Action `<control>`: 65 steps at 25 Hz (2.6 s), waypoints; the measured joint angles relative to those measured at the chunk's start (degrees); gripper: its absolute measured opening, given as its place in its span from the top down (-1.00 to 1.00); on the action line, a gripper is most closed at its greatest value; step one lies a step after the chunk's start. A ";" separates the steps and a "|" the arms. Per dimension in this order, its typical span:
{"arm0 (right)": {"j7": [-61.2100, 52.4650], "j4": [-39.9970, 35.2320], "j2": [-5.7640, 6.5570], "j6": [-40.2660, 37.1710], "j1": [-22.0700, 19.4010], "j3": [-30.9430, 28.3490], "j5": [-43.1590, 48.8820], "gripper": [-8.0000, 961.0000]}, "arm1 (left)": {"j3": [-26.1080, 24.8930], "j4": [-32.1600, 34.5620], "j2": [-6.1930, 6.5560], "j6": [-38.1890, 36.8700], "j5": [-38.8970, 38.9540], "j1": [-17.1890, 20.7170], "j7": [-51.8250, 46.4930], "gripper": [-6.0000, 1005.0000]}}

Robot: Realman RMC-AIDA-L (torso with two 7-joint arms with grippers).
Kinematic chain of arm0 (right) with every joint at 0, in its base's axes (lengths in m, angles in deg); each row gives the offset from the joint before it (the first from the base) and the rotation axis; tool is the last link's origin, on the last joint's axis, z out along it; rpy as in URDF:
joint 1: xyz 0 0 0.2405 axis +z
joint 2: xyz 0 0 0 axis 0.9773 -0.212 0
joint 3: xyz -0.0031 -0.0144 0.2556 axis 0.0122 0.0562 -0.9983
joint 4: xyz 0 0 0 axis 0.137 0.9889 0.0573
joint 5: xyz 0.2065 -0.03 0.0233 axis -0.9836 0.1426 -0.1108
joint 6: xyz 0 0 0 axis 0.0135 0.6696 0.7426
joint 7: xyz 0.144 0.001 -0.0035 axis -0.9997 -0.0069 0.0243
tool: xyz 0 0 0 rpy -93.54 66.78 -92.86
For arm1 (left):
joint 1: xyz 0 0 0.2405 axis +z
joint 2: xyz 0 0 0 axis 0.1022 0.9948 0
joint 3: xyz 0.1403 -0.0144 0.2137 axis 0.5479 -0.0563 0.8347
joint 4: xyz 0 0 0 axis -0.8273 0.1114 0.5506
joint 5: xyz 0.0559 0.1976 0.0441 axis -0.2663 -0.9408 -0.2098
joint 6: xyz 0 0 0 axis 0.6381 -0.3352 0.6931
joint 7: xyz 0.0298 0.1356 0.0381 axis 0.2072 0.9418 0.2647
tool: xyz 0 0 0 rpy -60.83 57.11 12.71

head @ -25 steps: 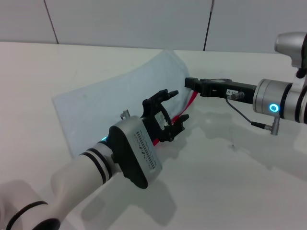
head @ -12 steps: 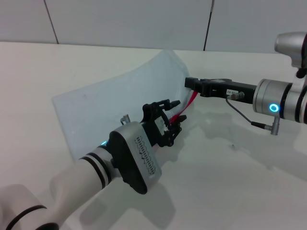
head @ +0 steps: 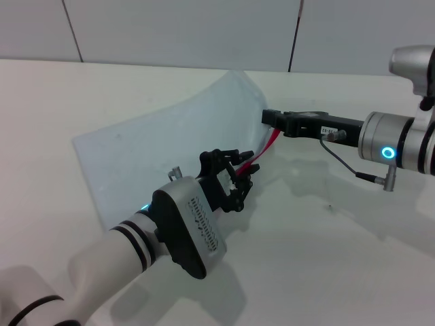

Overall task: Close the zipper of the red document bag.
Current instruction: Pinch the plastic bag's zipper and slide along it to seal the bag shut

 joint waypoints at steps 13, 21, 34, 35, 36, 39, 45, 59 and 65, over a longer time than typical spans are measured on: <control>0.02 0.00 0.00 0.00 0.00 0.07 -0.02 0.86 | -0.01 0.00 0.00 0.00 0.00 0.02 0.00 0.65; 0.30 0.00 0.00 0.00 0.00 0.09 0.02 0.86 | -0.01 0.00 0.00 -0.01 0.00 0.02 0.00 0.77; 1.31 -0.13 0.02 0.00 -0.62 -0.38 -0.43 0.86 | -0.01 -0.06 -0.08 -0.55 0.00 0.60 0.00 0.82; 1.32 -0.28 0.05 0.00 -0.78 -0.43 -0.63 0.86 | -0.01 -0.07 -0.09 -0.55 0.00 0.65 0.00 0.82; 1.34 -0.42 0.07 0.00 -1.02 -0.46 -0.87 0.86 | -0.01 -0.08 -0.09 -0.56 0.00 0.66 0.00 0.82; 1.49 -1.04 0.18 0.00 -1.82 -0.51 -1.81 0.86 | -0.01 -0.09 -0.06 -0.56 0.00 0.79 0.00 0.82; 1.67 -2.79 0.29 0.00 -3.44 -0.61 -3.92 0.86 | -0.01 -0.09 -0.02 -0.54 0.00 0.87 0.00 0.82; -0.01 -8.85 0.59 0.00 -9.76 -1.10 -9.66 0.86 | -0.01 -0.09 0.09 -0.30 0.00 1.66 -0.07 0.81; -0.84 -11.52 0.69 0.00 -12.46 -3.00 -11.03 0.86 | 0.00 -0.01 0.09 -0.43 0.00 2.20 -0.06 0.81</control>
